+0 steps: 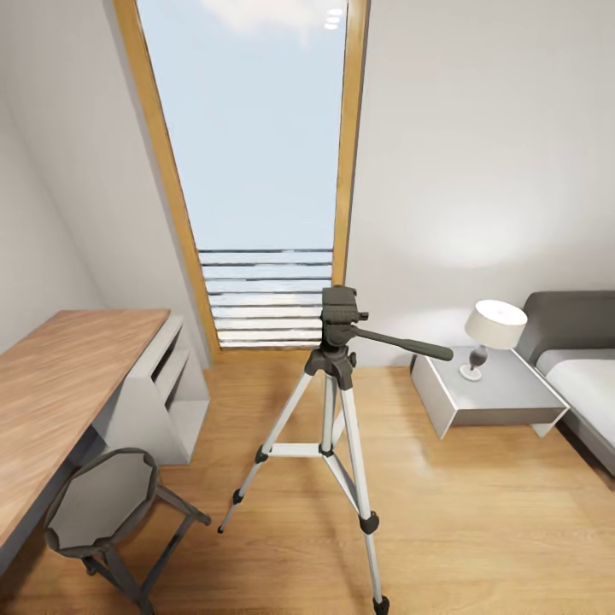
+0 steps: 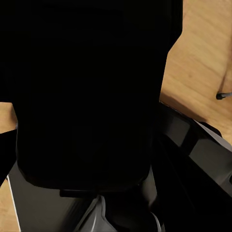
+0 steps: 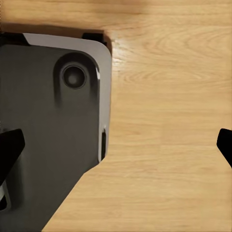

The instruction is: Attach the digital camera to the camera tripod in the bedroom.

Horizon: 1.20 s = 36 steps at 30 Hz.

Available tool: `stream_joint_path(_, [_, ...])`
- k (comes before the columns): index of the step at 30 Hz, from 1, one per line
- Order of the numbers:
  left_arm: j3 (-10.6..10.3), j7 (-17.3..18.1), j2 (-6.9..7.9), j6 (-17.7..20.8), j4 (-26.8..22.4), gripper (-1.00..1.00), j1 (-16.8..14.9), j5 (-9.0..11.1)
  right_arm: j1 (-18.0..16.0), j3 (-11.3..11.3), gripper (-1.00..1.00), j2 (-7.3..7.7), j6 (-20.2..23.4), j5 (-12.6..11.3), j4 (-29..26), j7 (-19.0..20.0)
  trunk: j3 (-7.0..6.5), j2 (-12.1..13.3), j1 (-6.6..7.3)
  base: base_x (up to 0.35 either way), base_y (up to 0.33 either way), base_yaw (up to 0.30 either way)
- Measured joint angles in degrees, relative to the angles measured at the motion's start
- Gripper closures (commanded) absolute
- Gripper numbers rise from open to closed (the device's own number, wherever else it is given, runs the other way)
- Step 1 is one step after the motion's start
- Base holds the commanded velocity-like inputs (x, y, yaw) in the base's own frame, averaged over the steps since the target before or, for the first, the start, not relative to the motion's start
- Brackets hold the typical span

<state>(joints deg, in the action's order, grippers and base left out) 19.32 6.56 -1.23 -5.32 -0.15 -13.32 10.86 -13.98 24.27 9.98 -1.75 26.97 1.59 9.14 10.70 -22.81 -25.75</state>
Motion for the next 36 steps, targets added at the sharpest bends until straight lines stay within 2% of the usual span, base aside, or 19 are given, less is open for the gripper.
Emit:
stream_joint_path(19, [0.05, -0.04, 0.08, 0.08, 0.0, 1.0, 0.0, 0.12, 0.0, -0.09, -1.0, -0.34, 0.55, 0.18, 0.02, 0.51, 0.02, 0.0, 0.0, 0.0, 0.0, 0.0])
stream_joint_path(20, [0.08, -0.06, 0.16, 0.08, 0.0, 1.0, 0.0, 0.14, 0.0, -0.11, -1.0, -0.33, 0.55, 0.21, 0.02, 0.46, 0.02, 0.0, 0.0, 0.0, 0.0, 0.0])
stream_joint_path(21, [0.36, -0.14, 0.84, 0.09, -0.01, 1.0, 0.0, 0.36, -0.01, -0.04, -1.0, 0.0, 0.19, 0.22, -0.17, 0.0, 0.02, 0.0, 0.0, 0.0, 0.0, 0.0])
stream_joint_path(25, [0.2, -0.17, 1.33, 0.1, -0.02, 1.0, 0.01, 0.6, -0.02, -0.01, -1.0, 0.12, 0.02, 0.28, -0.41, -0.14, 0.02, 0.0, 0.0, 0.0, 0.0, 0.0])
stream_joint_path(26, [0.36, -0.22, 1.73, 0.13, -0.04, 1.0, 0.01, 3.52, -0.08, 0.29, -1.0, 0.33, 0.3, 0.17, -4.17, 0.36, 0.01, 0.0, 0.0, 0.0, 0.0, 0.0])
stream_joint_path(27, [0.21, -0.21, 1.77, 0.15, -0.04, 1.0, 0.01, 4.39, -0.07, 0.28, -1.0, 0.36, 0.77, 0.13, -6.98, 0.49, 0.02, 0.0, 0.0, 0.0, 0.0, 0.0])
stream_joint_path(28, [0.21, -0.2, 1.84, 0.17, -0.04, 1.0, 0.01, 5.4, -0.11, 0.32, -1.0, 0.39, 2.44, 0.04, -12.28, 0.67, 0.01, 0.0, 0.0, 0.0, 0.0, 0.0])
stream_joint_path(29, [0.16, -0.2, 1.86, 0.2, -0.04, 1.0, 0.01, 5.66, -0.1, 0.29, -1.0, 0.35, 3.44, 0.01, -14.91, 0.79, 0.02, 0.0, 0.0, 0.0, 0.0, 0.0])
stream_joint_path(31, [0.11, -0.16, 1.87, 0.22, -0.04, 1.0, 0.01, 6.21, -0.16, 0.3, -1.0, 0.04, 10.11, -0.27, -25.67, 2.12, 0.01, 0.0, 0.0, 0.0, 0.0, 0.0])
stream_joint_path(33, [0.1, -0.15, 1.86, 0.25, -0.04, 1.0, 0.01, 6.35, -0.12, 0.38, -1.0, -0.13, 14.59, -0.34, -32.36, 3.62, 0.01, 0.0, 0.0, 0.0, 0.0, 0.0])
stream_joint_path(34, [0.1, -0.14, 1.85, 0.26, -0.04, 1.0, 0.01, 6.4, -0.1, 0.43, -1.0, -0.2, 16.91, -0.36, -35.67, 4.63, 0.01, 0.0, 0.0, 0.0, 0.0, 0.0])
stream_joint_path(35, [0.09, -0.14, 1.84, 0.27, -0.04, 1.0, 0.01, 6.44, -0.12, 0.45, -1.0, -0.32, 21.46, -0.4, -41.97, 7.11, 0.01, 0.0, 0.0, 0.0, 0.0, 0.0])
stream_joint_path(36, [0.09, -0.14, 1.84, 0.27, -0.04, 1.0, 0.02, 6.45, -0.12, 0.45, -1.0, -0.35, 23.77, -0.4, -45.68, 8.68, 0.01, 0.0, 0.0, 0.0, 0.0, 0.0])
